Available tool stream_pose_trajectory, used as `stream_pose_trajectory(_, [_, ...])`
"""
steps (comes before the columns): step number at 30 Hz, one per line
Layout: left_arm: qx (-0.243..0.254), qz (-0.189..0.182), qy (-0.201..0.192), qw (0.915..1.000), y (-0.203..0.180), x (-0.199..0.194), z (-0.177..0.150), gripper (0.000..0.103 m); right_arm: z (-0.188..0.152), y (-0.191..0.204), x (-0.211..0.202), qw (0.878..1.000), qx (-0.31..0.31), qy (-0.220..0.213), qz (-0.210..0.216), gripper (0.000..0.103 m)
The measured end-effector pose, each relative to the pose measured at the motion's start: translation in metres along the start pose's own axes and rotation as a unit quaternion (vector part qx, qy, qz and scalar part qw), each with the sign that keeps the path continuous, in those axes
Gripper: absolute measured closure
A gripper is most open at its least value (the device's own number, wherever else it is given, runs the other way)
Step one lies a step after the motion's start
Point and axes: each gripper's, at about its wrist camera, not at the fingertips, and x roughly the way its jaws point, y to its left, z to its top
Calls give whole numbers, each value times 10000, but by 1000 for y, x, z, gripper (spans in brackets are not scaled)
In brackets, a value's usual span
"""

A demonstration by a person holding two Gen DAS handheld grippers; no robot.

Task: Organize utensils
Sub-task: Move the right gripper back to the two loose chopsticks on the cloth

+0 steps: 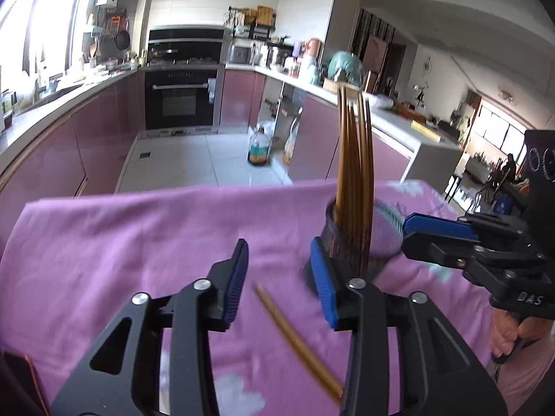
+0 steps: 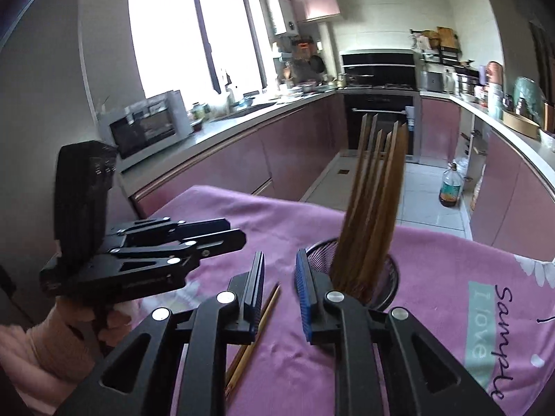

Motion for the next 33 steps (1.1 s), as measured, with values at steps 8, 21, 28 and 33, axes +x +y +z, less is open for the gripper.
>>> stream_pose_trajectory(8, [19, 284, 457, 9986, 6, -4, -60, 63, -48, 13, 40, 9956, 165, 912, 124, 82])
stream_pose_trajectory(21, [-70, 492, 633, 9968, 1, -8, -88, 60, -77, 27, 60, 9920, 300, 1228, -62, 82])
stream_pose_trajectory(28, [-108, 476, 672, 9965, 0, -9, -92, 60, -82, 29, 60, 9912, 259, 1283, -181, 82])
stream_pose_trajectory(33, [-118, 479, 714, 9962, -2, -8, -95, 59, -83, 29, 61, 9911, 238, 1291, -211, 82])
